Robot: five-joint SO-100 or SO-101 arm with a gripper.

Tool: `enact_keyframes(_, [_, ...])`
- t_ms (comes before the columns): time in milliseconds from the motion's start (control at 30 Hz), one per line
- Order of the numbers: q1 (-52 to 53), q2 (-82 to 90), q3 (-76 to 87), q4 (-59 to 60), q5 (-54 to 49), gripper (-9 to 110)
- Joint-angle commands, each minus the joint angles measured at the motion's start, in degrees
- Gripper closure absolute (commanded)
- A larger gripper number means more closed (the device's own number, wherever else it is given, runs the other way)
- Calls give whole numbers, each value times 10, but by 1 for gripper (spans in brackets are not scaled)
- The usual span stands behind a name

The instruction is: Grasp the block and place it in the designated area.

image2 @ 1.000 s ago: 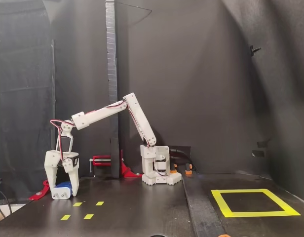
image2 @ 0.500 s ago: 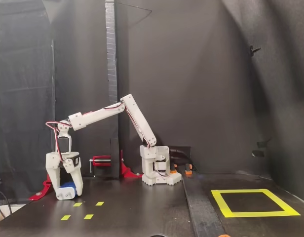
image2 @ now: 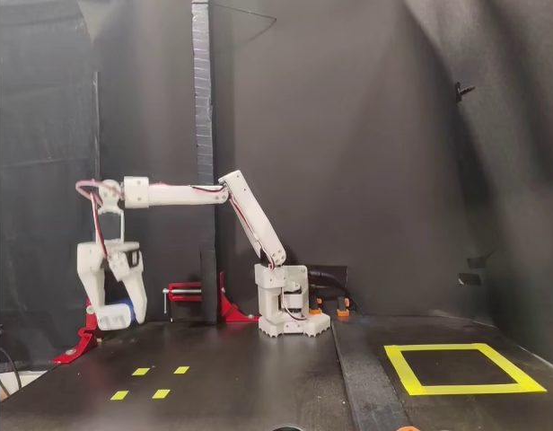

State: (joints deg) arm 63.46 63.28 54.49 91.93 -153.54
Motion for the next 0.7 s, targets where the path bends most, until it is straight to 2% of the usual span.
enact_keyframes(0, [-3, 25, -35, 13, 4, 77])
enact_keyframes(400, [-4, 47, -34, 30, 6, 77])
enact_keyframes(667, [-40, 56, -32, 36, 59, 77])
